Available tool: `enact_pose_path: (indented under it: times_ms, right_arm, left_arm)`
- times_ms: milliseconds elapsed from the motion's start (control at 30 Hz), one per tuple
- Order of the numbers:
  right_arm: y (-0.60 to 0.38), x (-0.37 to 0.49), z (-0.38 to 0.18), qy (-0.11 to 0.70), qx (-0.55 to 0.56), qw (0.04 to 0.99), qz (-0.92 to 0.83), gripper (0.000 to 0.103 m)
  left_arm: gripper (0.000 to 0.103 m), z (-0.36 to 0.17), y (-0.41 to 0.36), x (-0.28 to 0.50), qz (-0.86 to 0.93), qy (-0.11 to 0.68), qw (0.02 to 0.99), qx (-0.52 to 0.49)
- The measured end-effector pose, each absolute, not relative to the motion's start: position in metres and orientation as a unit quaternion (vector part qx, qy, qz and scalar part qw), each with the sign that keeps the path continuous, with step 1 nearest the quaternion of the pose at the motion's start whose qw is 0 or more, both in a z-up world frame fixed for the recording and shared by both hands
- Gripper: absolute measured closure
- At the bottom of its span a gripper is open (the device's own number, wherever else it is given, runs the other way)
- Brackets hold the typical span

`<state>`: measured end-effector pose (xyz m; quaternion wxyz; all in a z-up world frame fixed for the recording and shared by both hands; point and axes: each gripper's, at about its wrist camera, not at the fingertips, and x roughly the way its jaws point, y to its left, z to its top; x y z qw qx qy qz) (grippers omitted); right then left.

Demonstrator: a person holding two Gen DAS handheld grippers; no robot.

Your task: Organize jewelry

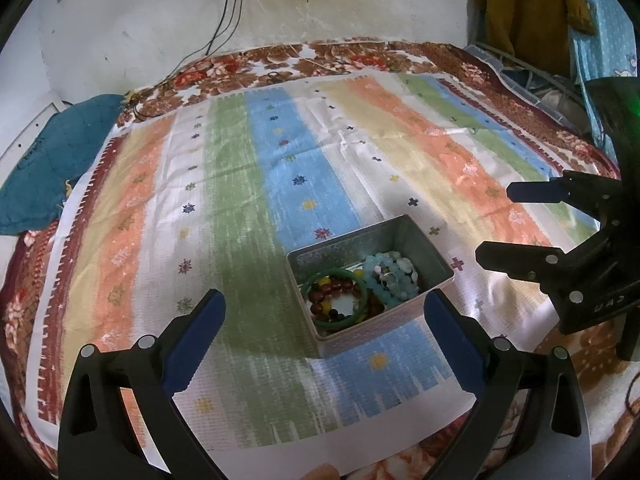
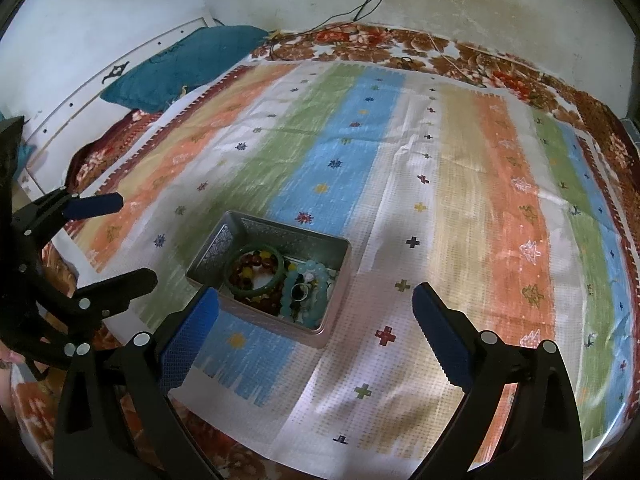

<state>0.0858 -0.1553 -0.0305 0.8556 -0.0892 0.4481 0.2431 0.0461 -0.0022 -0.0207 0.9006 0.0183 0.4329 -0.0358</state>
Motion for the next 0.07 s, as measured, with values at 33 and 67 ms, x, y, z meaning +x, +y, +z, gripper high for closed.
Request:
enact_pose_path:
  times_ms: [33,67]
  right_arm:
    - [-0.1558,0.0857,-0.0308,0.448,-0.089,0.855,0.244,0.005]
    - [-0.1557,0.0858,-0.0306,0.449,-0.089,0.855,0.243,0.005]
  left_arm:
    - [0.006,-0.021,-0.0017,0.0464,-0.036,0.433,0.9,0.018]
    - [0.006,-0.021,-0.0016,0.0462,-0.035,0.433,0.901,0.017]
